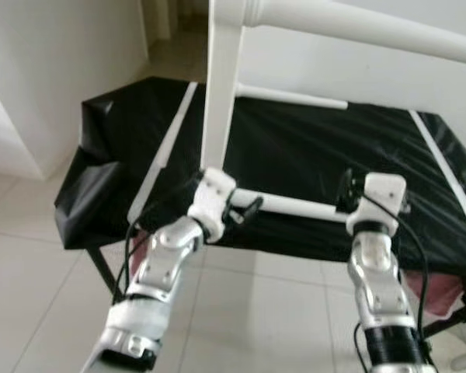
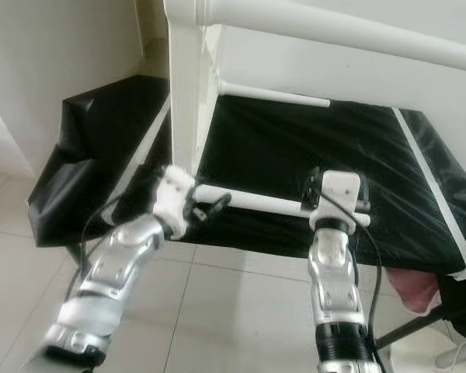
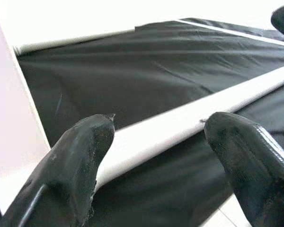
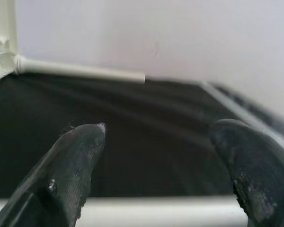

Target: Building children table

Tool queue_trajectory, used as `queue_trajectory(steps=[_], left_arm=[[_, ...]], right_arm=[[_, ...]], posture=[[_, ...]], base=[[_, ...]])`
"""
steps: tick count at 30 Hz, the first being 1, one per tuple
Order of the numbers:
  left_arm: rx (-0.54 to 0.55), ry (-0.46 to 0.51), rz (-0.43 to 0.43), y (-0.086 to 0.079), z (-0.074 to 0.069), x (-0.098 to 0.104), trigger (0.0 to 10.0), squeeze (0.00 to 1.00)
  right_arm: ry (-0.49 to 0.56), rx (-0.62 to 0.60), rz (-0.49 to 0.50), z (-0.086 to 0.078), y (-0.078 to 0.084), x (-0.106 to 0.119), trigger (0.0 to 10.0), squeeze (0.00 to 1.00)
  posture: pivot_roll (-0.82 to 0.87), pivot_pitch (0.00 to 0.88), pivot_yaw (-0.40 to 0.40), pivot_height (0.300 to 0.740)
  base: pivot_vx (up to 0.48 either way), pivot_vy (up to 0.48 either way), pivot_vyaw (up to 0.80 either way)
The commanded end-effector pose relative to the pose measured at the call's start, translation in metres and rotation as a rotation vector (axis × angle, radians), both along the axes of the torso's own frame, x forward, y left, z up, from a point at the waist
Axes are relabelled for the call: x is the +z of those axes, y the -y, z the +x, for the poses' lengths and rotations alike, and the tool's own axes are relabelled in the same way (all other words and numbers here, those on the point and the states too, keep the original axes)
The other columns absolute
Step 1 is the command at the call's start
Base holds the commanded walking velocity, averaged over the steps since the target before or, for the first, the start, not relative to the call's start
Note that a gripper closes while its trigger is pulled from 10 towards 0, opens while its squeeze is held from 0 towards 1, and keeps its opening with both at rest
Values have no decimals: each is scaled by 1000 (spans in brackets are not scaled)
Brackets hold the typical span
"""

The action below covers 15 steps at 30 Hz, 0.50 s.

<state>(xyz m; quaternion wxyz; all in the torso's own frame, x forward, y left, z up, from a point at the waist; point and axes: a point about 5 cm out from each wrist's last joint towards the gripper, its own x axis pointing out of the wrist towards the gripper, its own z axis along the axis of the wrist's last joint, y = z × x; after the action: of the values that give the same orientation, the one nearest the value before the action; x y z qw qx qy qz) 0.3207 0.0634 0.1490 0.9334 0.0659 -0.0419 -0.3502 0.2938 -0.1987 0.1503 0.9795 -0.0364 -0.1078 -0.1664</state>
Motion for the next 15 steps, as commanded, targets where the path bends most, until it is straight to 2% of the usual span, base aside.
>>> queue_trajectory(steps=[1, 7, 15], left_arm=[[48, 16, 5, -2, -3, -2, 10000, 0], [28, -37, -6, -6, -11, -12, 10000, 0], [49, -22, 1, -5, -10, -13, 10000, 0]], right_arm=[[1, 9, 26, -9, 4, -5, 10000, 0], [-22, 36, 39, -23, 2, -16, 10000, 0], [-29, 55, 46, -24, -2, -17, 10000, 0]], posture=[[55, 0, -49, 740], [52, 0, -48, 740], [53, 0, -44, 740]], base=[[0, 0, 0], [0, 0, 0], [0, 0, 0]])
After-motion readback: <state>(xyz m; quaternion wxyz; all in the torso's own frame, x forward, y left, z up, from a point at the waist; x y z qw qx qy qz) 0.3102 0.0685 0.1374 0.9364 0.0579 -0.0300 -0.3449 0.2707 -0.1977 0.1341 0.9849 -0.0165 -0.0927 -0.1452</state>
